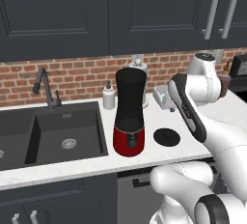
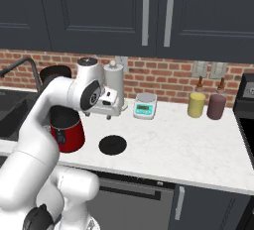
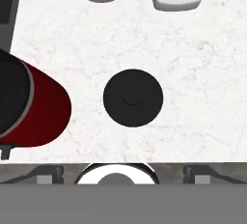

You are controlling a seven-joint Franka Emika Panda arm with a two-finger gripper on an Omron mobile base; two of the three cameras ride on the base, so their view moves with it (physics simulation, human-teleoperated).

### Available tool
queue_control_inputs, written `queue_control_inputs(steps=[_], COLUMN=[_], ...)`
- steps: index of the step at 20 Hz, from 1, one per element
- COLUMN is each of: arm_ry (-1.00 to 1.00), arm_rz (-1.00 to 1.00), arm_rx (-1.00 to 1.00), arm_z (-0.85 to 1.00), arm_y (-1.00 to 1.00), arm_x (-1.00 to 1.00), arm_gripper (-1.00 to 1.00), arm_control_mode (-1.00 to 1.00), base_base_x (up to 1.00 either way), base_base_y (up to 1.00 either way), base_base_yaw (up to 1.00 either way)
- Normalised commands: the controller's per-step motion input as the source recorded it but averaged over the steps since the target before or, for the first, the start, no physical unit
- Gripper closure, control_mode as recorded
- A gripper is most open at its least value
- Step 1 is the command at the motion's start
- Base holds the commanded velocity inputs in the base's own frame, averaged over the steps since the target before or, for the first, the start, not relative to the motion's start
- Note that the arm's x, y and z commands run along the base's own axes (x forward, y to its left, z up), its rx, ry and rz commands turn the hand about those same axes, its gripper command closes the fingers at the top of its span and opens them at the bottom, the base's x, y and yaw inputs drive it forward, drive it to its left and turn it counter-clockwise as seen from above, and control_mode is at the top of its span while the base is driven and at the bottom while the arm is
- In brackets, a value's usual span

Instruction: Close the lid blender by securely placing the lid on top.

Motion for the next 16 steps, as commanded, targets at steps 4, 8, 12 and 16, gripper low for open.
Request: queue_control_inputs(steps=[4, 8, 12, 16], arm_ry=[0.0, 0.0, 0.01, 0.0], arm_rz=[-0.03, -0.01, 0.0, 0.0], arm_rx=[0.0, 0.0, 0.0, 0.0], arm_z=[-0.47, -0.51, -0.45, -0.39], arm_y=[-0.16, -0.08, -0.02, 0.0], arm_x=[0.0, 0.0, 0.0, 0.0], arm_gripper=[-1.0, -1.0, -1.0, -1.0], arm_control_mode=[-1.0, -1.0, -1.0, -1.0], base_base_x=[0.0, 0.0, 0.0, 0.0], base_base_y=[0.0, 0.0, 0.0, 0.0], base_base_yaw=[0.0, 0.0, 0.0, 0.0])
